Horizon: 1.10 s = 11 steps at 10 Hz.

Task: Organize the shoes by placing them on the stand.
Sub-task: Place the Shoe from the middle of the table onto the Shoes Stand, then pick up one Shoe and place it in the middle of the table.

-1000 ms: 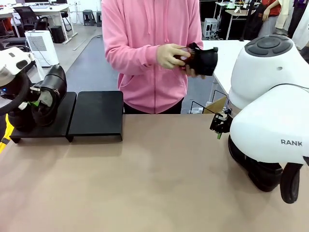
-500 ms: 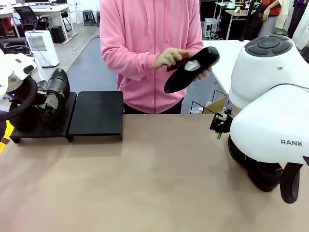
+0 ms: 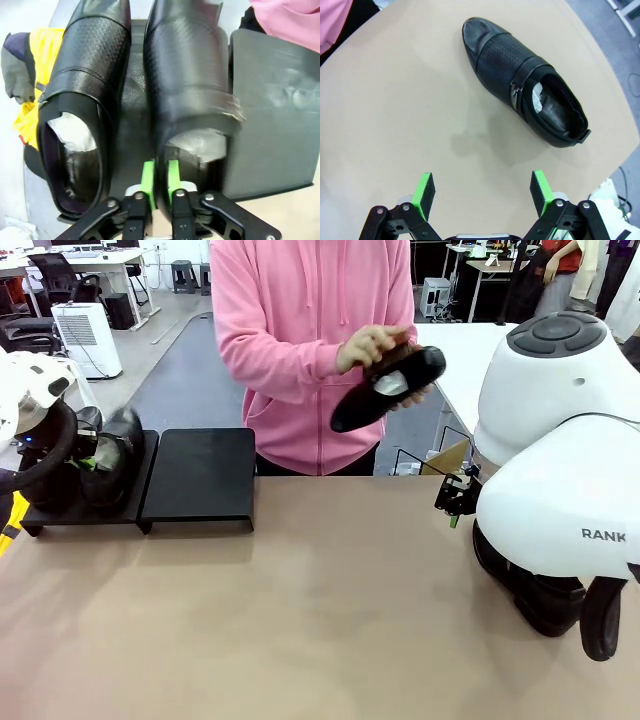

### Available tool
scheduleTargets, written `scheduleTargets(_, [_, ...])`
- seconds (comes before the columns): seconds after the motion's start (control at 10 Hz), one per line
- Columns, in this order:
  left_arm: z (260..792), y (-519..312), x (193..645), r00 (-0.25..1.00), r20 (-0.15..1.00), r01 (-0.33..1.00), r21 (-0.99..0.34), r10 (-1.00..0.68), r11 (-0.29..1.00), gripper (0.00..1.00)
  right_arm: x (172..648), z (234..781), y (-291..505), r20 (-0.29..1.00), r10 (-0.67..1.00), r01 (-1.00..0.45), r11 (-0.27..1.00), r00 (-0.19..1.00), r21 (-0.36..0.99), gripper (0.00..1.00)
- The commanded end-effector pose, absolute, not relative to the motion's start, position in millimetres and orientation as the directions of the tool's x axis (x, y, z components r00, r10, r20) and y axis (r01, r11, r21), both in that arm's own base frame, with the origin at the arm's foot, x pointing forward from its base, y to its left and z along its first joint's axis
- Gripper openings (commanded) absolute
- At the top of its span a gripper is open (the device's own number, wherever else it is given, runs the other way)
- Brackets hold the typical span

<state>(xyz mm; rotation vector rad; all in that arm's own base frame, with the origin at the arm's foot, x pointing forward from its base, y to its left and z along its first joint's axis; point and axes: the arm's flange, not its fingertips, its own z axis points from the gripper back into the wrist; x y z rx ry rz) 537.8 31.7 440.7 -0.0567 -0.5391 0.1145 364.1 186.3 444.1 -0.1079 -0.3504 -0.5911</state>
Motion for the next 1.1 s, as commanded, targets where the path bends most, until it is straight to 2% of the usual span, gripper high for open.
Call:
scheduleTargets(0.0, [443.3, 35.8, 534.3, 0.83, 0.542, -0.104, -0.09, 0.136, 0.991, 0.54, 365.9, 444.8, 184.0, 0.355, -0.514, 0.547, 0.837, 0.781, 0.009, 1.0])
scheduleTargets(0.2, [448.3, 36.7, 530.9, 0.814, 0.566, -0.106, -0.084, 0.135, 0.991, 0.93, 365.9, 444.8, 184.0, 0.355, -0.514, 0.547, 0.837, 0.781, 0.009, 1.0])
scheduleTargets(0.3, [451.7, 36.9, 526.8, 0.805, 0.576, -0.111, -0.089, 0.142, 0.99, 1.0, 365.9, 444.8, 184.0, 0.355, -0.514, 0.547, 0.837, 0.781, 0.009, 1.0])
scheduleTargets(1.0, [451.8, 35.2, 537.1, 0.82, 0.557, -0.098, -0.082, 0.128, 0.992, 1.0, 365.9, 444.8, 184.0, 0.355, -0.514, 0.547, 0.837, 0.781, 0.009, 1.0])
